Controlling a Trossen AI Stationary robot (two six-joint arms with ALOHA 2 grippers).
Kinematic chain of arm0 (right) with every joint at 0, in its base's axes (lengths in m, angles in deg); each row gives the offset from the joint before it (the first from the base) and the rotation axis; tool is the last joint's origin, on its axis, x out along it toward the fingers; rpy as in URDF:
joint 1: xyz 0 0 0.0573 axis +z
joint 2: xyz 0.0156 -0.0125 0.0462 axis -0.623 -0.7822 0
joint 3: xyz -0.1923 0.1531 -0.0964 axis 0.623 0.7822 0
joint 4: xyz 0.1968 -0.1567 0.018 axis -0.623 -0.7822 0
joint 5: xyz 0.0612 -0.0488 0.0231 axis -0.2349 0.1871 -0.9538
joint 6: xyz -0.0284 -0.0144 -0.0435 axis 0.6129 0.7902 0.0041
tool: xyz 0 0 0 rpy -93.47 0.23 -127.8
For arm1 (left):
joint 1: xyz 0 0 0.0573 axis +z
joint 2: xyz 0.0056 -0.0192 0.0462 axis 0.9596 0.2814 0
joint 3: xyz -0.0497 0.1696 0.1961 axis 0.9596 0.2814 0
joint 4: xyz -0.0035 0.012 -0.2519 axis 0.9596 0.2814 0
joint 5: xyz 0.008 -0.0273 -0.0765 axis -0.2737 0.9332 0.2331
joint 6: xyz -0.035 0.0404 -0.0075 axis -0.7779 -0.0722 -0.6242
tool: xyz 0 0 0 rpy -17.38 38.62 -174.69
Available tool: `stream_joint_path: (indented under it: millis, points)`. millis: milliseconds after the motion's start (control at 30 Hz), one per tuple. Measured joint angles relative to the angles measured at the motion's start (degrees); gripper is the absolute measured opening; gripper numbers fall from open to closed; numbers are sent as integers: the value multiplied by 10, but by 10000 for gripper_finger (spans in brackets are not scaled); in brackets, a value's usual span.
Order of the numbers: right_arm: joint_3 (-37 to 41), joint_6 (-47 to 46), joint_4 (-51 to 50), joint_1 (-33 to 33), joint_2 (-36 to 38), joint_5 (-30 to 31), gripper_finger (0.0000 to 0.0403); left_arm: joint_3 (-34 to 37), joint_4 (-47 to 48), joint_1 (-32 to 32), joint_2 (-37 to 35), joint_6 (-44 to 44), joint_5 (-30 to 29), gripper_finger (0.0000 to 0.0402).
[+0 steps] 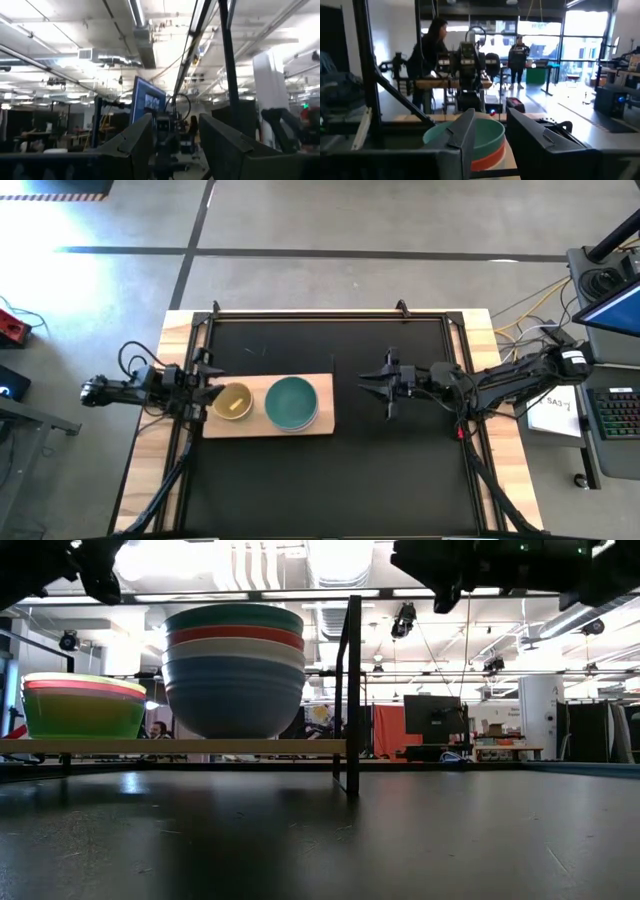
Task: Place and stack bowls onto a shelf
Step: Return to Home Position
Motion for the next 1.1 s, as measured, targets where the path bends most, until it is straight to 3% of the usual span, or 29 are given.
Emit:
stream_joint_path:
  millis: [367, 667, 1100]
  points:
    - [49, -5, 76, 3, -30, -69, 97, 2, 2, 0, 0, 11, -1, 145]
    - [119, -3, 208, 11, -51, -69, 93, 2, -1, 0, 0, 9, -3, 145]
    - [208, -2, 247, 10, 39, -57, 89, 2, 6, 0, 3, -8, -3, 145]
